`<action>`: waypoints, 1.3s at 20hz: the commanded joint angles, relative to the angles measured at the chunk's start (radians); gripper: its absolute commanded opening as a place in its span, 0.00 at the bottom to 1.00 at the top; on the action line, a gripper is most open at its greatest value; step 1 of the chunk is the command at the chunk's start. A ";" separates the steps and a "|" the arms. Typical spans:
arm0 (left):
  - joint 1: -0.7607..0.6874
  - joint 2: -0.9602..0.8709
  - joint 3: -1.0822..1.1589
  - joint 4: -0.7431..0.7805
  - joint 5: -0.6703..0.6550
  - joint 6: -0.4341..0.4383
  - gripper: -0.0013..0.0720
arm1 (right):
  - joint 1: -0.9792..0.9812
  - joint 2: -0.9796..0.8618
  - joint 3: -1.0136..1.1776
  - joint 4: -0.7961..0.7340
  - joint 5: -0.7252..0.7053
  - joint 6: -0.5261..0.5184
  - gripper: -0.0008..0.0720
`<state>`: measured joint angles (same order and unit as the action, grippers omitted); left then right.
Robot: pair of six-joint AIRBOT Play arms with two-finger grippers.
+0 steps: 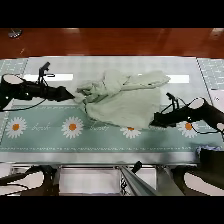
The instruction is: Fold the shirts.
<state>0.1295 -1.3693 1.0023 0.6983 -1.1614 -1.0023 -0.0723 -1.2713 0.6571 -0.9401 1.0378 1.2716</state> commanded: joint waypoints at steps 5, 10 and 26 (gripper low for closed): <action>0.008 0.293 0.510 -0.029 -0.025 -0.058 0.05 | -0.042 0.414 0.499 -0.008 -0.058 -0.025 0.03; 0.008 0.566 0.802 -0.028 0.315 -0.058 0.05 | -0.095 0.537 0.993 -0.047 -0.200 0.074 0.03; 0.008 0.810 0.811 0.431 -0.177 -0.380 0.05 | -0.100 0.535 1.304 -0.445 0.374 0.221 0.03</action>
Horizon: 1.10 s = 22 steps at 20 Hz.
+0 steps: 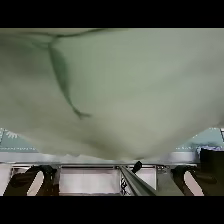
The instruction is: Fold the shirts.
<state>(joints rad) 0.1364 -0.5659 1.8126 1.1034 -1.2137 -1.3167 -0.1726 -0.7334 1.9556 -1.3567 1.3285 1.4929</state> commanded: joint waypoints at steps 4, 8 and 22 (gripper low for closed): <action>0.001 0.006 -0.065 0.026 -0.340 -0.149 0.05 | 0.000 -0.092 0.005 -0.085 0.407 -0.038 0.03; 0.000 0.006 -0.280 0.007 -0.465 -0.233 0.05 | 0.000 -0.198 -0.067 -0.087 0.457 -0.032 0.03; -0.138 -0.555 -0.787 -0.291 0.501 0.233 0.05 | 0.000 -0.871 -0.219 0.090 -0.148 -0.009 0.03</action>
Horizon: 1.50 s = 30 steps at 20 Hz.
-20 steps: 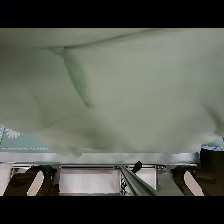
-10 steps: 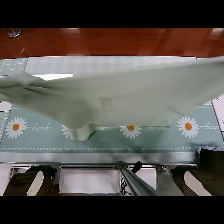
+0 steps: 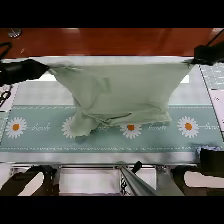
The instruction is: Fold the shirts.
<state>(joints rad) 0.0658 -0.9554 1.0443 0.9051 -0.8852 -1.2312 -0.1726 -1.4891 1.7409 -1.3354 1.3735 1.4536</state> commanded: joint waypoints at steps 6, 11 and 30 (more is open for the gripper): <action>-0.207 -0.434 -0.019 -0.095 0.300 0.211 0.05 | 0.000 -0.226 -0.004 0.070 -0.326 0.101 0.03; -0.172 -0.449 0.022 -0.092 0.129 0.160 0.34 | -0.004 -0.226 0.007 0.065 -0.212 0.093 0.51; 0.148 -0.350 -0.269 0.041 -0.356 0.182 1.00 | -0.373 0.103 -0.448 0.132 0.063 -0.099 0.75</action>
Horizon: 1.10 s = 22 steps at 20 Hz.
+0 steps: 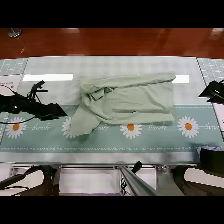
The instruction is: Fold the shirts.
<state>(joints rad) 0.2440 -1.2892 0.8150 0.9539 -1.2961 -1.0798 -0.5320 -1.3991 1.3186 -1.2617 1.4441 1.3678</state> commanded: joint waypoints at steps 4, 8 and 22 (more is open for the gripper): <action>-0.132 -0.091 -0.041 -0.095 0.133 0.032 1.00 | -0.013 0.013 -0.026 0.059 -0.009 -0.016 0.75; -0.238 -0.148 -0.041 -0.143 0.239 0.028 0.66 | -0.014 0.013 -0.026 0.056 -0.003 -0.016 0.75; -0.199 -0.156 -0.041 -0.143 0.144 0.032 0.05 | -0.013 0.012 -0.397 0.139 -0.069 -0.151 0.84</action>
<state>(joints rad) 0.0433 -1.4452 0.7746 0.8143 -1.1446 -1.0477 -0.5457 -1.3869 1.0016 -1.1542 1.4063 1.2449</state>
